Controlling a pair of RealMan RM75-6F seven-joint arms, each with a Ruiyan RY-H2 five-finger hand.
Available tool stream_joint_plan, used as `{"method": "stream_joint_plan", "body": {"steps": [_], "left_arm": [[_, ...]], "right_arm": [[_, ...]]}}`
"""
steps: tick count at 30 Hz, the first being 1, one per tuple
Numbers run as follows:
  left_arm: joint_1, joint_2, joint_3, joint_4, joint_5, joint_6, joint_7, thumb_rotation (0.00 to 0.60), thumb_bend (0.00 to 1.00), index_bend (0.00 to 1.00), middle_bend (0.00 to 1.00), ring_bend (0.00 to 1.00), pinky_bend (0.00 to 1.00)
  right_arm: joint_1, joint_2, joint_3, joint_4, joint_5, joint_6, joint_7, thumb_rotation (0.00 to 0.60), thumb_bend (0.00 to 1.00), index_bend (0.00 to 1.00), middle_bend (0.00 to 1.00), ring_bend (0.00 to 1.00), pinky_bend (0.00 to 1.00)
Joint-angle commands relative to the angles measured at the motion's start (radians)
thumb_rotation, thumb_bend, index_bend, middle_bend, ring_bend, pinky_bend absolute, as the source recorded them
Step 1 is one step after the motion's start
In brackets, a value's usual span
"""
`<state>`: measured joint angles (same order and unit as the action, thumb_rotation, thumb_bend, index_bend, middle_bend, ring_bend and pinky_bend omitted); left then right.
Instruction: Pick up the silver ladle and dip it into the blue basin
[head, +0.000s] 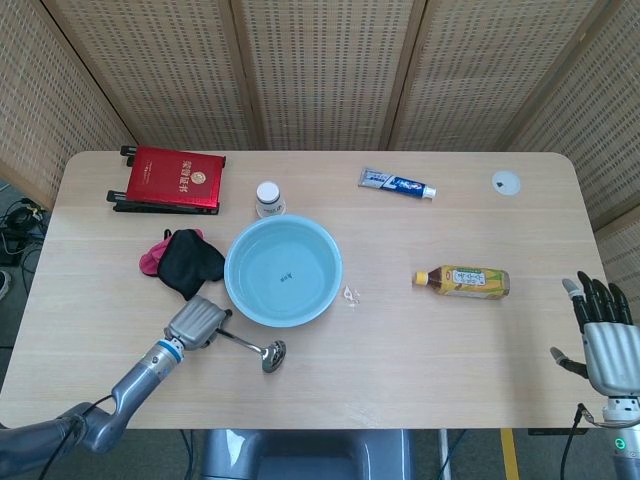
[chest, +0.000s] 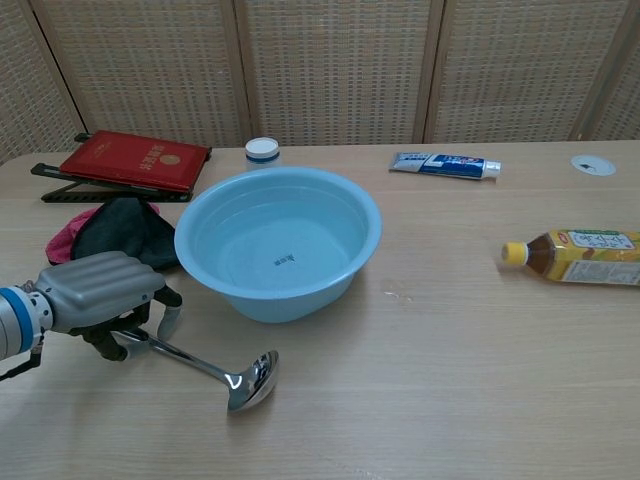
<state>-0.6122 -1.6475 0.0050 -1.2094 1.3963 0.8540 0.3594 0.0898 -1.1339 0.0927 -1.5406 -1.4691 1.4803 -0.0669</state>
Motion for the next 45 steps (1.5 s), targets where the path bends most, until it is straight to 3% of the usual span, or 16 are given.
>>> {"method": "stream_joint_plan", "body": {"steps": [1, 13, 20, 26, 39, 45], "left_arm": [[-0.002, -0.005, -0.001, 0.005, -0.010, -0.005, 0.009, 0.600, 0.40, 0.50, 0.92, 0.92, 1.00], [-0.008, -0.017, -0.002, 0.015, -0.041, -0.020, 0.025, 0.600, 0.41, 0.50, 0.92, 0.92, 1.00], [-0.011, -0.020, -0.008, 0.012, -0.061, -0.024, 0.027, 0.600, 0.52, 0.57, 0.92, 0.92, 1.00], [-0.007, 0.006, -0.005, -0.017, -0.055, -0.005, 0.021, 0.600, 0.55, 0.60, 0.92, 0.92, 1.00], [0.010, 0.142, 0.017, -0.180, 0.025, 0.078, -0.035, 0.600, 0.55, 0.66, 0.92, 0.92, 1.00], [0.007, 0.204, 0.004, -0.279, 0.031, 0.097, -0.043, 0.600, 0.55, 0.66, 0.92, 0.92, 1.00]], "right_arm": [[0.001, 0.000, 0.000, 0.001, 0.001, -0.002, 0.000, 0.600, 0.00, 0.00, 0.00, 0.00, 0.00], [0.002, 0.001, 0.001, 0.002, 0.006, -0.007, 0.005, 0.600, 0.00, 0.00, 0.00, 0.00, 0.00], [0.002, 0.004, 0.001, 0.000, 0.005, -0.005, 0.009, 0.600, 0.00, 0.00, 0.00, 0.00, 0.00], [0.001, 0.005, 0.001, -0.001, 0.004, -0.004, 0.012, 0.600, 0.00, 0.00, 0.00, 0.00, 0.00], [0.000, 0.008, 0.001, -0.005, 0.002, 0.000, 0.019, 0.600, 0.00, 0.00, 0.00, 0.00, 0.00], [0.000, 0.008, 0.000, -0.005, 0.000, 0.001, 0.017, 0.600, 0.00, 0.00, 0.00, 0.00, 0.00]]}}
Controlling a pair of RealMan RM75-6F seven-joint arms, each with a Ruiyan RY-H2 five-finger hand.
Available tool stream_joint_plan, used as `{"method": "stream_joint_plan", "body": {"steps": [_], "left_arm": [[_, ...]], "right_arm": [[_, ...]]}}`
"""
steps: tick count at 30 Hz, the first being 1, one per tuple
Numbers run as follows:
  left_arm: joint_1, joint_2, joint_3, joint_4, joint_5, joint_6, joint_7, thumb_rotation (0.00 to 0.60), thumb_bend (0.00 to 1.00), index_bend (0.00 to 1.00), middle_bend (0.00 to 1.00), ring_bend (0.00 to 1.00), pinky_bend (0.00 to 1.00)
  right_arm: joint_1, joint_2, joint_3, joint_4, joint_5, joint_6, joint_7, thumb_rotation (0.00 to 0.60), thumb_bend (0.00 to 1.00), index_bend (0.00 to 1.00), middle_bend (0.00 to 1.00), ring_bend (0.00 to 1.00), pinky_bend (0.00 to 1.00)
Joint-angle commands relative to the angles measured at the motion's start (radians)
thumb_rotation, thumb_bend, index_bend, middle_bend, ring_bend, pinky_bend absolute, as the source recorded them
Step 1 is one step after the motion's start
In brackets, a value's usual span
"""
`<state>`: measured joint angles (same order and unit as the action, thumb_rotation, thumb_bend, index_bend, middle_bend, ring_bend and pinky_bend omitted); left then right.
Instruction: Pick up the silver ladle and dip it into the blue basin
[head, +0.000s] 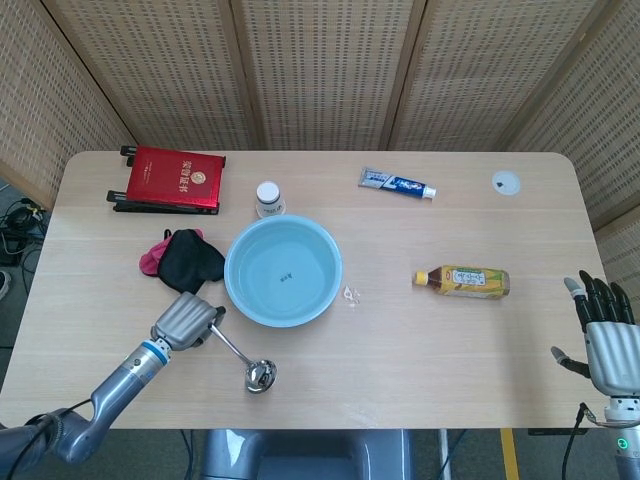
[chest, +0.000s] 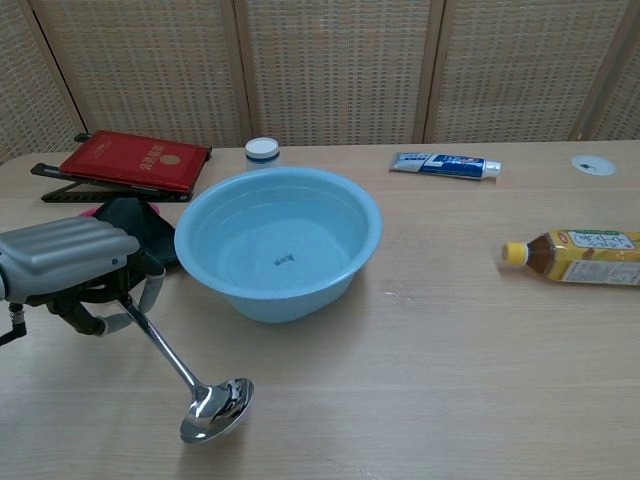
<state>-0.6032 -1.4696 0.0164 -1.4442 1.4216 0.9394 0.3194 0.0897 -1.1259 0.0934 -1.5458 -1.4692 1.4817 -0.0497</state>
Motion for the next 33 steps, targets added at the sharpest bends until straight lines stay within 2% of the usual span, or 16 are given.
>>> {"method": "stream_joint_plan", "body": {"steps": [1, 7, 9, 12, 17, 22, 28, 33], "left_arm": [[-0.004, 0.037, -0.010, -0.064, 0.004, 0.012, -0.002, 0.600, 0.55, 0.66, 0.92, 0.92, 1.00], [-0.017, 0.105, -0.030, -0.185, -0.012, 0.013, 0.038, 0.600, 0.57, 0.67, 0.92, 0.92, 1.00], [-0.036, 0.137, -0.069, -0.238, -0.038, 0.019, 0.075, 0.600, 0.58, 0.68, 0.92, 0.92, 1.00], [-0.083, 0.188, -0.139, -0.325, -0.159, -0.017, 0.164, 0.600, 0.58, 0.68, 0.92, 0.92, 1.00], [-0.155, 0.218, -0.212, -0.375, -0.332, -0.032, 0.287, 0.600, 0.58, 0.69, 0.92, 0.92, 1.00], [-0.244, 0.203, -0.249, -0.347, -0.513, -0.017, 0.427, 0.600, 0.58, 0.70, 0.92, 0.92, 1.00], [-0.343, 0.148, -0.262, -0.264, -0.712, -0.029, 0.513, 0.600, 0.58, 0.70, 0.92, 0.92, 1.00], [-0.463, 0.031, -0.241, -0.088, -0.847, -0.033, 0.623, 0.600, 0.58, 0.70, 0.92, 0.92, 1.00]], "right_arm": [[0.000, 0.000, 0.000, -0.001, 0.000, 0.000, -0.001, 0.600, 0.00, 0.00, 0.00, 0.00, 0.00], [-0.001, 0.002, 0.002, -0.001, 0.003, 0.003, 0.005, 0.600, 0.00, 0.00, 0.00, 0.00, 0.00], [-0.002, 0.004, 0.005, 0.000, 0.008, 0.002, 0.011, 0.600, 0.00, 0.00, 0.00, 0.00, 0.00], [0.000, 0.007, 0.011, 0.002, 0.019, -0.003, 0.023, 0.600, 0.00, 0.00, 0.00, 0.00, 0.00], [0.001, 0.011, 0.019, 0.006, 0.032, -0.008, 0.035, 0.600, 0.00, 0.00, 0.00, 0.00, 0.00], [0.000, 0.015, 0.025, 0.009, 0.042, -0.007, 0.046, 0.600, 0.00, 0.00, 0.00, 0.00, 0.00], [0.004, 0.018, 0.031, 0.013, 0.058, -0.021, 0.060, 0.600, 0.00, 0.00, 0.00, 0.00, 0.00], [0.012, 0.015, 0.041, 0.024, 0.085, -0.043, 0.063, 0.600, 0.00, 0.00, 0.00, 0.00, 0.00]]}}
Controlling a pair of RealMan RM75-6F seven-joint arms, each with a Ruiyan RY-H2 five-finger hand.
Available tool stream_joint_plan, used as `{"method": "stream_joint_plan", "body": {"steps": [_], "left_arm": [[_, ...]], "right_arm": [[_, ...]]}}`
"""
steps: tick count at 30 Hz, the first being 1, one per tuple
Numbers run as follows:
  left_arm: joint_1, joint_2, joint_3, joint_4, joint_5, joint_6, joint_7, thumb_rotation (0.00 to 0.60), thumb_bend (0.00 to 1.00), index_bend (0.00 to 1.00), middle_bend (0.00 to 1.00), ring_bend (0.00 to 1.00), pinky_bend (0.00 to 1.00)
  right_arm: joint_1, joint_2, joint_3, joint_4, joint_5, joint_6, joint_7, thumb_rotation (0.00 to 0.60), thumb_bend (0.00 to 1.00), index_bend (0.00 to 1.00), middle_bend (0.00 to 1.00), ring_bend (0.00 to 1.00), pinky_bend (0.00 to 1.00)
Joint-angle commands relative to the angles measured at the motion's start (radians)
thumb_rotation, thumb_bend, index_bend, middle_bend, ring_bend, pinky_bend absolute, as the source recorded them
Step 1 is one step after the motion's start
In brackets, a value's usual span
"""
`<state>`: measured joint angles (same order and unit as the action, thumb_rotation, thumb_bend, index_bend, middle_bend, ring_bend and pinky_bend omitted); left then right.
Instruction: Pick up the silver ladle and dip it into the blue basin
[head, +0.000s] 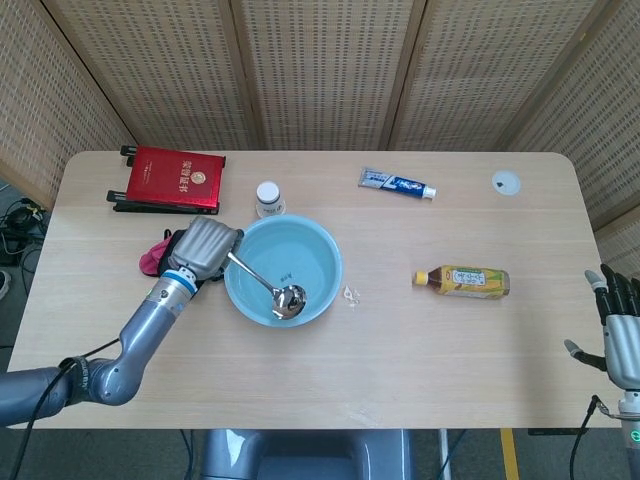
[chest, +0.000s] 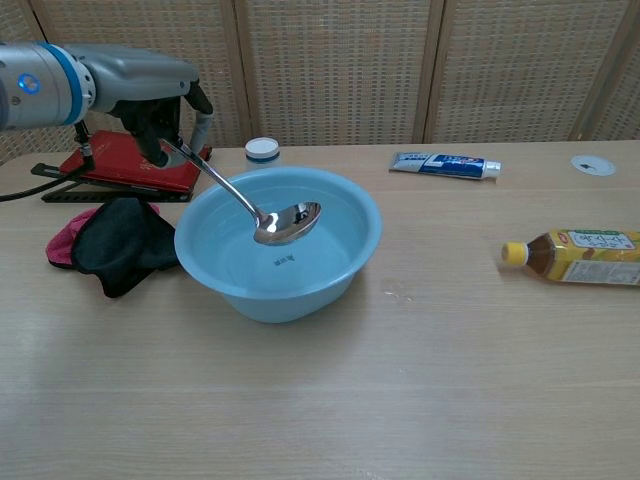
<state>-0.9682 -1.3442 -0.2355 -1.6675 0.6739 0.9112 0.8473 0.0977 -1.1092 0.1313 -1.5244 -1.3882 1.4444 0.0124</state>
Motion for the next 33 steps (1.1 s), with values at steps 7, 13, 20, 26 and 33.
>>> {"method": "stream_joint_plan", "body": {"steps": [7, 13, 20, 26, 33], "left_arm": [[-0.154, -0.178, 0.033, 0.261, -0.159, -0.002, 0.133, 0.600, 0.59, 0.70, 0.92, 0.92, 1.00], [-0.183, -0.254, 0.059, 0.387, -0.138, -0.030, 0.116, 0.600, 0.59, 0.70, 0.92, 0.92, 1.00], [-0.205, -0.339, 0.087, 0.512, -0.125, -0.045, 0.127, 0.600, 0.59, 0.71, 0.92, 0.92, 1.00], [-0.204, -0.393, 0.102, 0.592, -0.087, -0.058, 0.107, 0.600, 0.59, 0.72, 0.92, 0.92, 1.00], [-0.213, -0.426, 0.099, 0.646, -0.069, -0.064, 0.113, 0.600, 0.59, 0.72, 0.92, 0.92, 1.00]], "right_arm": [[0.008, -0.003, 0.008, 0.007, 0.015, -0.016, 0.004, 0.600, 0.00, 0.00, 0.00, 0.00, 0.00], [0.010, -0.002, 0.014, 0.021, 0.034, -0.028, 0.019, 0.600, 0.00, 0.00, 0.00, 0.00, 0.00], [0.013, -0.004, 0.016, 0.031, 0.042, -0.038, 0.023, 0.600, 0.00, 0.00, 0.00, 0.00, 0.00], [0.014, -0.004, 0.017, 0.036, 0.046, -0.042, 0.025, 0.600, 0.00, 0.00, 0.00, 0.00, 0.00], [0.014, -0.003, 0.018, 0.037, 0.050, -0.046, 0.030, 0.600, 0.00, 0.00, 0.00, 0.00, 0.00]]}}
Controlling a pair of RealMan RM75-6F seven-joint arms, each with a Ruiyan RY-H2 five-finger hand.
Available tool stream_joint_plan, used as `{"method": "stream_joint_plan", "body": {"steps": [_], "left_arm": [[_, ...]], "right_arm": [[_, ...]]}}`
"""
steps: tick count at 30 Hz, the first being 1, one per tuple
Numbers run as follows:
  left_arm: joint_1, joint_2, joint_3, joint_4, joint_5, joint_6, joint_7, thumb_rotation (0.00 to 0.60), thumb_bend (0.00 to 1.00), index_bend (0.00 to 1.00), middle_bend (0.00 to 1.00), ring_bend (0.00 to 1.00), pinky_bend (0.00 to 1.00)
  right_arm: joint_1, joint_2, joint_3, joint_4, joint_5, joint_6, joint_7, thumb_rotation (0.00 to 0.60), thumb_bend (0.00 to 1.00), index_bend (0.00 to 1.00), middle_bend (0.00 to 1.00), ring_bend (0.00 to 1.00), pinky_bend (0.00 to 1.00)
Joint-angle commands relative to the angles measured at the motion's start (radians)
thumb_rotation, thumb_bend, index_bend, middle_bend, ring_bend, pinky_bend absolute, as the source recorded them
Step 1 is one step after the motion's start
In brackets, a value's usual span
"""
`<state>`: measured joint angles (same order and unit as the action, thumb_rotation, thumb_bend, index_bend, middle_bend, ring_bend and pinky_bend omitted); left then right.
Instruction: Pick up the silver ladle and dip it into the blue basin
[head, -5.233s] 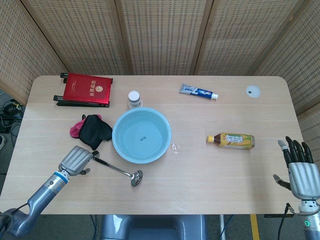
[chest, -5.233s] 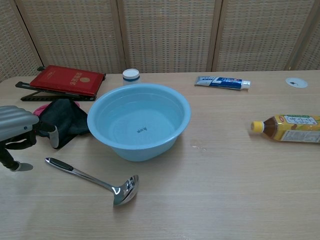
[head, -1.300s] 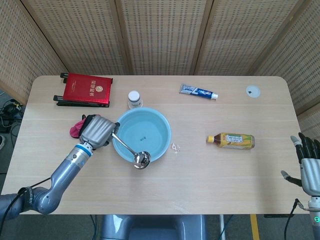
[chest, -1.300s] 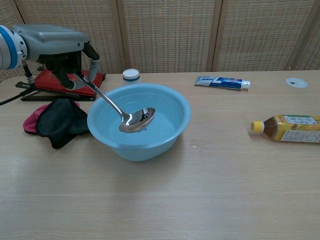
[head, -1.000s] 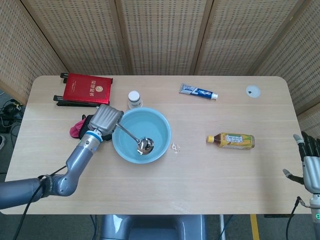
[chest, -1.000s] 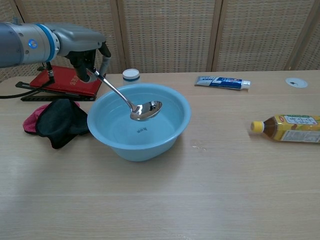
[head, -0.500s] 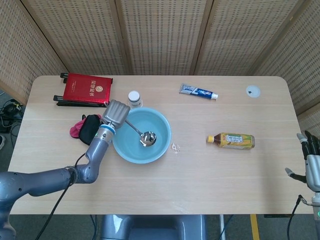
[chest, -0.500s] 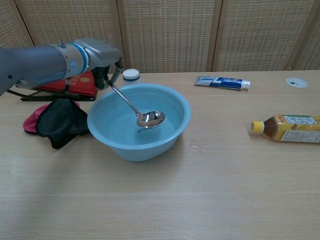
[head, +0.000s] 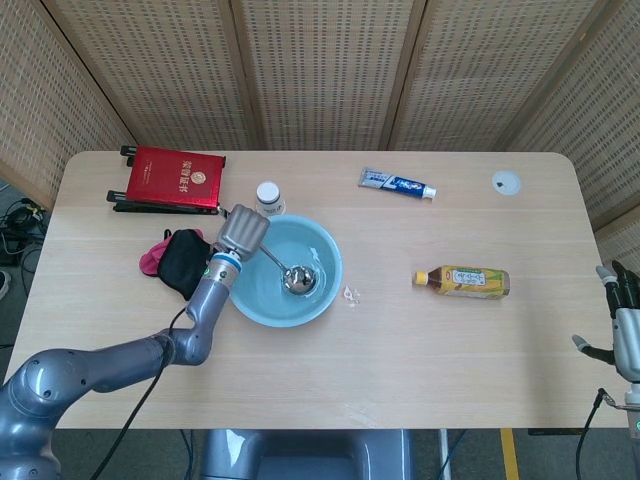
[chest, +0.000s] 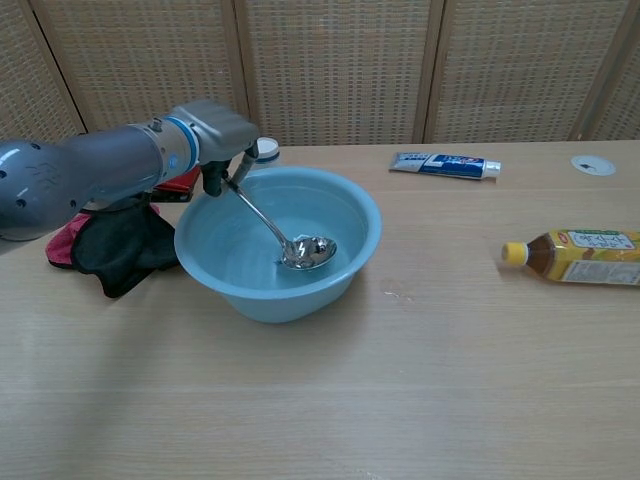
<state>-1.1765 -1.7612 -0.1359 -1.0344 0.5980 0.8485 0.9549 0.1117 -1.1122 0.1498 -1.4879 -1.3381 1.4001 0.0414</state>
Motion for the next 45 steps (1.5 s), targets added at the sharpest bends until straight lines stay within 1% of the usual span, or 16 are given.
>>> {"method": "stream_joint_plan", "body": {"steps": [1, 12, 15, 19, 25, 30, 33, 37, 45], "left_arm": [[-0.006, -0.015, -0.001, 0.021, 0.008, -0.001, 0.010, 0.600, 0.59, 0.72, 0.92, 0.92, 1.00], [-0.020, -0.062, -0.002, 0.089, 0.028, -0.012, 0.047, 0.600, 0.59, 0.72, 0.92, 0.92, 1.00], [-0.015, -0.079, -0.005, 0.111, 0.039, -0.019, 0.034, 0.600, 0.59, 0.72, 0.92, 0.92, 1.00], [-0.007, -0.073, -0.018, 0.108, 0.062, -0.018, 0.006, 0.600, 0.59, 0.73, 0.92, 0.92, 1.00], [0.011, -0.002, -0.042, 0.025, 0.107, -0.021, -0.063, 0.600, 0.60, 0.74, 0.92, 0.92, 1.00], [0.014, 0.060, -0.049, -0.046, 0.099, -0.025, -0.057, 0.600, 0.60, 0.74, 0.92, 0.92, 1.00], [0.010, 0.101, -0.055, -0.101, 0.072, -0.025, -0.037, 0.600, 0.60, 0.74, 0.92, 0.92, 1.00], [-0.007, 0.171, -0.061, -0.201, -0.005, -0.024, 0.017, 0.600, 0.60, 0.74, 0.92, 0.92, 1.00], [-0.055, 0.271, -0.066, -0.356, -0.110, 0.045, 0.110, 0.600, 0.60, 0.74, 0.92, 0.92, 1.00]], "right_arm": [[0.001, 0.000, -0.001, 0.001, -0.002, -0.003, 0.005, 0.600, 0.00, 0.00, 0.00, 0.00, 0.00], [0.006, -0.003, 0.000, 0.017, 0.001, -0.014, 0.021, 0.600, 0.00, 0.00, 0.00, 0.00, 0.00], [0.009, -0.005, 0.000, 0.023, 0.003, -0.022, 0.025, 0.600, 0.00, 0.00, 0.00, 0.00, 0.00], [0.010, -0.006, -0.001, 0.026, 0.003, -0.024, 0.027, 0.600, 0.00, 0.00, 0.00, 0.00, 0.00], [0.012, -0.007, -0.001, 0.023, 0.004, -0.027, 0.026, 0.600, 0.00, 0.00, 0.00, 0.00, 0.00], [0.012, -0.007, -0.001, 0.019, 0.000, -0.024, 0.023, 0.600, 0.00, 0.00, 0.00, 0.00, 0.00], [0.012, -0.006, -0.002, 0.016, -0.002, -0.023, 0.024, 0.600, 0.00, 0.00, 0.00, 0.00, 0.00], [0.012, -0.003, -0.002, 0.013, -0.003, -0.021, 0.026, 0.600, 0.00, 0.00, 0.00, 0.00, 0.00], [0.010, 0.001, 0.001, 0.010, -0.001, -0.017, 0.032, 0.600, 0.00, 0.00, 0.00, 0.00, 0.00]]}}
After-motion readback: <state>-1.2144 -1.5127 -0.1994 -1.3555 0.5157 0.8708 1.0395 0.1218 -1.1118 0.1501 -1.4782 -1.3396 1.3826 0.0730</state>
